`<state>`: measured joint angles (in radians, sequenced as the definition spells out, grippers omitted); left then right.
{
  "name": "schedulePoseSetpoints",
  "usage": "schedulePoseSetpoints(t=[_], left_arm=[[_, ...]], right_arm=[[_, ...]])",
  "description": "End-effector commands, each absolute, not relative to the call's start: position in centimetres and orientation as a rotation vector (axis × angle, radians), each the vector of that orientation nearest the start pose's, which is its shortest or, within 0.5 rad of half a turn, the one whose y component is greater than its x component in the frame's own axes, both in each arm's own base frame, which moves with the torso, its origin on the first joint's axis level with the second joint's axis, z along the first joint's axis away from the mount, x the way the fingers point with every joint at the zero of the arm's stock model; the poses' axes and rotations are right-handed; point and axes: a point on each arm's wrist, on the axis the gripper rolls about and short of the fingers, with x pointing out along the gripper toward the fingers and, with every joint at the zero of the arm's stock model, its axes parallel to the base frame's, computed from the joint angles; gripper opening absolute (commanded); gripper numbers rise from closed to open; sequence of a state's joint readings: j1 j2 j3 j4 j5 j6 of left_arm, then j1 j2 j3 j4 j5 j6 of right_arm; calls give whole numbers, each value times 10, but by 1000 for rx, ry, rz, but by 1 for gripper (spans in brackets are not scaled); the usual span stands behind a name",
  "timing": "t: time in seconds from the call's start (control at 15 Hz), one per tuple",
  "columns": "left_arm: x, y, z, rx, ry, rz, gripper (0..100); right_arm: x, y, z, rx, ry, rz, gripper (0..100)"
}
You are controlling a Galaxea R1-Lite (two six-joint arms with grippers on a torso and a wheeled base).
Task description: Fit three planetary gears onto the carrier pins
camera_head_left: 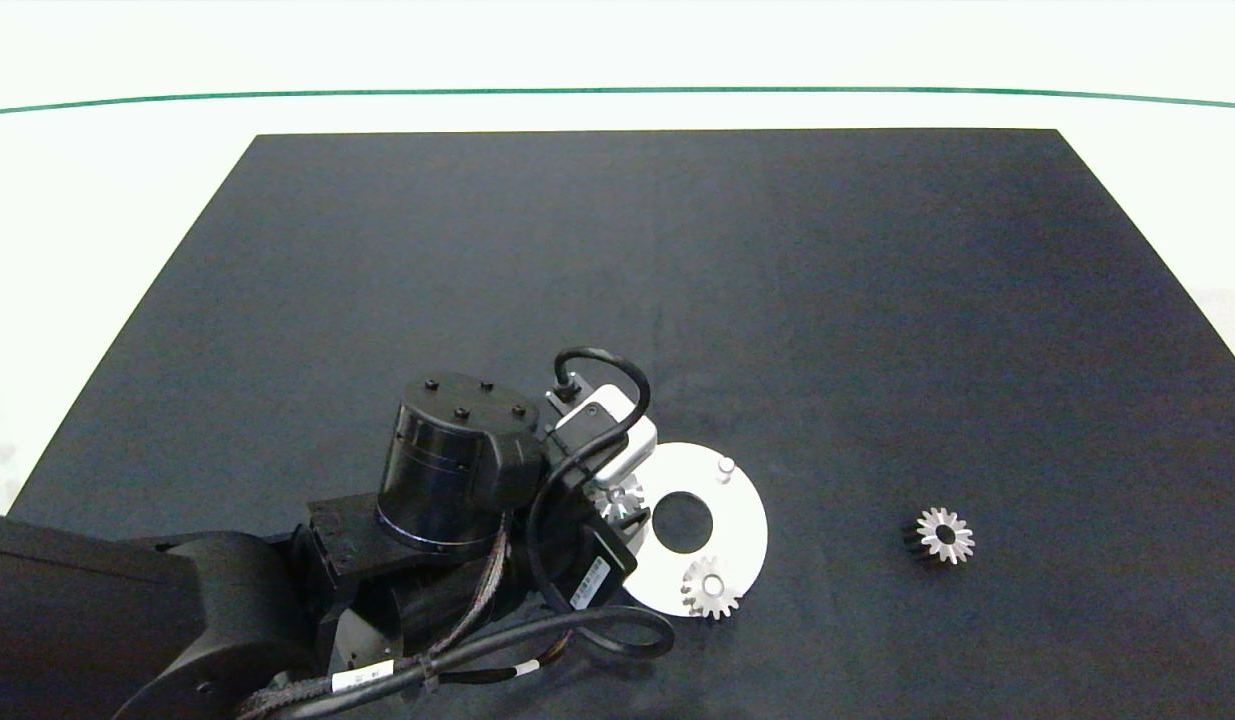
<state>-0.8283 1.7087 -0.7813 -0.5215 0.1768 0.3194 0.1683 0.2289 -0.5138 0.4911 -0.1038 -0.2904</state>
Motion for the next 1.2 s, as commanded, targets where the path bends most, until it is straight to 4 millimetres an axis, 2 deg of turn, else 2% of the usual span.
schedulePoseSetpoints(t=[0.07,0.27,0.4,0.6,0.73,0.93,1.07,1.2], left_arm=[[207,-219,164,502,250,-694,100],[207,-217,163,504,256,-691,100],[201,-209,173,494,241,-683,100],[185,-145,214,483,298,-555,100],[169,-108,226,438,339,-459,100],[135,-58,230,396,415,-306,100],[106,-36,230,331,409,-231,100],[79,-25,220,322,390,-228,100]], right_arm=[[-44,-10,169,-321,199,95,100],[-44,-10,169,-321,200,95,100],[-42,-10,169,-322,210,93,100],[-17,-5,208,-351,276,104,100],[16,1,224,-367,396,158,100],[75,14,210,-381,679,254,100],[93,20,197,-361,776,339,100],[114,30,176,-380,788,384,100]])
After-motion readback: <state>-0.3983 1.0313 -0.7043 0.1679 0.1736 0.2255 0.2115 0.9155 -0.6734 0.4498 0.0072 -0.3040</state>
